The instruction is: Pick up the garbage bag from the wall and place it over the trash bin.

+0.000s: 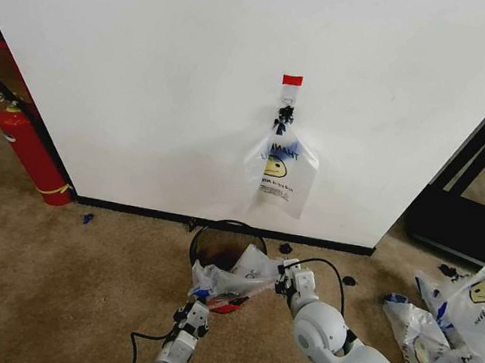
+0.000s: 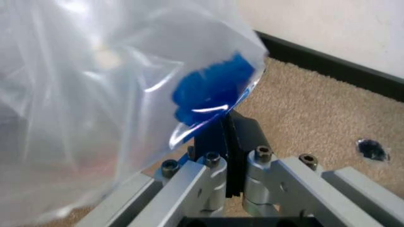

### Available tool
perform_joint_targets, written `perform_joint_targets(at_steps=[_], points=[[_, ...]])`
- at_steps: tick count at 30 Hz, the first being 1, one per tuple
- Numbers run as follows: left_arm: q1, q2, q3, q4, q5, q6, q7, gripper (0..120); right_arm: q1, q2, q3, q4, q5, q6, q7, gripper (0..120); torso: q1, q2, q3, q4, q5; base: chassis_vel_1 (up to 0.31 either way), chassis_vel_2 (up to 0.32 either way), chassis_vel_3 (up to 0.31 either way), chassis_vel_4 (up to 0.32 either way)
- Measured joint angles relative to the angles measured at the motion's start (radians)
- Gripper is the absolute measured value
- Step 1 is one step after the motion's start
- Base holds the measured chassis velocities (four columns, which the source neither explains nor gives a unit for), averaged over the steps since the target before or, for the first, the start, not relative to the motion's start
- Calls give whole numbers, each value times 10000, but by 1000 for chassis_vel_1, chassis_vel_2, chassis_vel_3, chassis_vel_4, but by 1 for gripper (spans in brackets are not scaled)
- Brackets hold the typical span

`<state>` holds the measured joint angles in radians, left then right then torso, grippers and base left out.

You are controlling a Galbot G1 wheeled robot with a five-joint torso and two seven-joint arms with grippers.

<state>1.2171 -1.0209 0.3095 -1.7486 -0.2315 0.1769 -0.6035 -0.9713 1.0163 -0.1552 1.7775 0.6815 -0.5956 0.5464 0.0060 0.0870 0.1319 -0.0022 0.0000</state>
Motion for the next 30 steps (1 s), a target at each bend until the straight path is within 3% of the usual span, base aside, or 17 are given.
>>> perform_joint_targets(at_steps=[11,17,22,24,30], points=[[-3,121,-3,-113,45,-17,0,0,6,171,-81,-318,-8,57,-83,0,0,0,0,-1,-1,0,0,0,0],[159,407,-62,-604,105,6,0,4,16,147,-31,-236,-6,70,-63,0,0,0,0,0,0,0,0,0,0],[531,953,-76,-1491,638,175,93,28,-146,-161,49,307,59,80,-58,22,0,0,0,0,0,0,0,0,0],[579,1017,-76,-1606,682,210,122,31,-187,-208,62,396,60,81,-57,25,0,0,0,0,-2,0,0,0,0],[933,1393,-87,-2209,869,245,237,54,-535,-575,197,1063,36,67,-70,48,0,0,-1,-1,0,0,0,0,0]])
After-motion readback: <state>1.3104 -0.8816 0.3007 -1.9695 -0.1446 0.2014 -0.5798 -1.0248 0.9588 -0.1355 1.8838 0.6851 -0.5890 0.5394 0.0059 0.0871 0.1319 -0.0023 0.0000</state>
